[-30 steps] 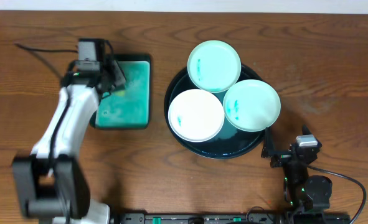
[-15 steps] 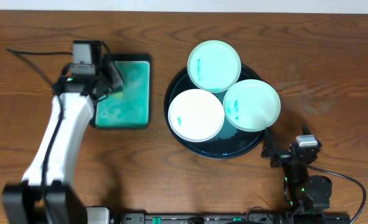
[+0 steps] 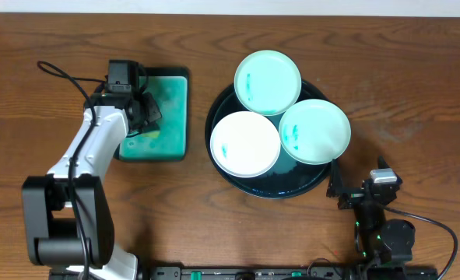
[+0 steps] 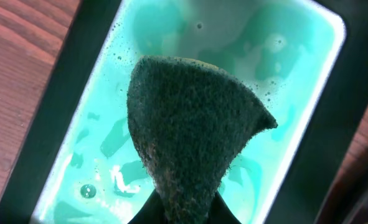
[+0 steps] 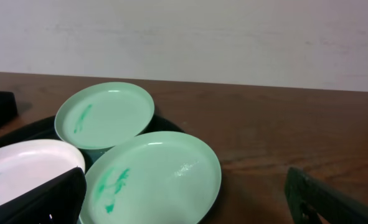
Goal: Clean dirty plates on tray and stack at the side
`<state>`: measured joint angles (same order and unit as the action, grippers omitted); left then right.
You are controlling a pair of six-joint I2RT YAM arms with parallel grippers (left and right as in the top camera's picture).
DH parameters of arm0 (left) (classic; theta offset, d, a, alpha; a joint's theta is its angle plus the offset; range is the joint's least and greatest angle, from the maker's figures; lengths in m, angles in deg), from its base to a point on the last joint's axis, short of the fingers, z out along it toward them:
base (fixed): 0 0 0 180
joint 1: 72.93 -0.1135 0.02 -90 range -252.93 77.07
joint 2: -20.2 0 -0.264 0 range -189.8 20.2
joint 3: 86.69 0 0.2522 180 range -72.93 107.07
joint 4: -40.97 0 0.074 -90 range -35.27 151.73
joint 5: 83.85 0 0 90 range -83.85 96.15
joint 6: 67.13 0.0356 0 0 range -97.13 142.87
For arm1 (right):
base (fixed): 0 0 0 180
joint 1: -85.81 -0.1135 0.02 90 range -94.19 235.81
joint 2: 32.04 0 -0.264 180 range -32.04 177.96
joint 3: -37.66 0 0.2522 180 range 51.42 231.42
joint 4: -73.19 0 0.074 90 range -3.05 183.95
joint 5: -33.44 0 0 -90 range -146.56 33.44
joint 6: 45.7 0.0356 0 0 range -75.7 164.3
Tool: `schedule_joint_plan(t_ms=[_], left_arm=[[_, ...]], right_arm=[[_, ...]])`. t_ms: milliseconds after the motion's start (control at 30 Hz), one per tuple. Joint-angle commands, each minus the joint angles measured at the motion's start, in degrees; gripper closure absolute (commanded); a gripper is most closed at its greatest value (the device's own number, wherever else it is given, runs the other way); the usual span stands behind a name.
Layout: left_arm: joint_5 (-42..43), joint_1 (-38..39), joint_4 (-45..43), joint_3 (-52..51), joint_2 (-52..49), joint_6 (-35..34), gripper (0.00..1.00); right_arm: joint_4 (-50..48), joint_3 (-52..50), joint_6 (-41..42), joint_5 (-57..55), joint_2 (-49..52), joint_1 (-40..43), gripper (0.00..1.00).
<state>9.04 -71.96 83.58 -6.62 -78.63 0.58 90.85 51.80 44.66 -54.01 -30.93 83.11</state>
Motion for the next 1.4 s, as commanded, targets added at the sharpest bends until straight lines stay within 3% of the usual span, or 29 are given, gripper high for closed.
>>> schedule_joint_plan(t_ms=[0,167,367,567,733,900,1067,1100,1167,1200,1300,1367], left_arm=[[1.7,0.1,1.0,2.2,6.5,0.4,0.93],[12.1,1.0,1.6,2.3,16.0,0.3,0.93],[13.6,8.0,4.0,2.3,17.4,0.3,0.93],[13.6,18.7,5.1,2.1,10.7,-5.2,0.93],[12.9,25.7,0.7,2.1,2.6,-9.9,0.93],[12.9,31.6,-8.1,2.2,-6.1,-10.0,0.93],[12.5,32.8,-10.2,2.2,-9.1,-10.0,0.92],[12.0,32.8,-10.4,2.2,-9.3,-10.0,0.89],[10.4,32.8,-10.8,2.2,-9.4,-10.0,0.63],[10.3,32.8,-11.1,2.2,-9.4,-10.0,0.59],[10.3,32.8,-12.2,2.2,-9.4,-10.0,0.58],[10.3,32.7,-13.3,2.2,-9.4,-9.9,0.49]], right_arm=[[0.2,-0.1,-0.7,-0.4,-0.1,0.4,0.01],[0.2,-0.1,-0.7,-0.4,-0.1,0.4,0.01],[0.2,-0.1,-0.7,-0.4,-0.1,0.4,0.01],[0.2,-0.1,-0.7,-0.4,-0.1,0.4,0.01],[0.2,-0.1,-0.7,-0.4,-0.1,0.4,0.01],[-0.1,-0.1,4.8,3.3,-0.1,0.4,0.01],[-8.0,-0.1,8.2,9.2,-0.1,0.4,0.01],[-11.5,-0.1,8.2,11.5,-0.1,0.4,0.01],[-17.5,0.0,8.2,12.8,-0.1,0.4,0.01],[-20.3,0.2,8.2,12.8,0.0,0.4,0.01],[-20.6,2.6,8.0,12.1,0.5,0.4,0.01],[-17.4,5.9,7.2,12.0,2.0,0.4,0.01]])
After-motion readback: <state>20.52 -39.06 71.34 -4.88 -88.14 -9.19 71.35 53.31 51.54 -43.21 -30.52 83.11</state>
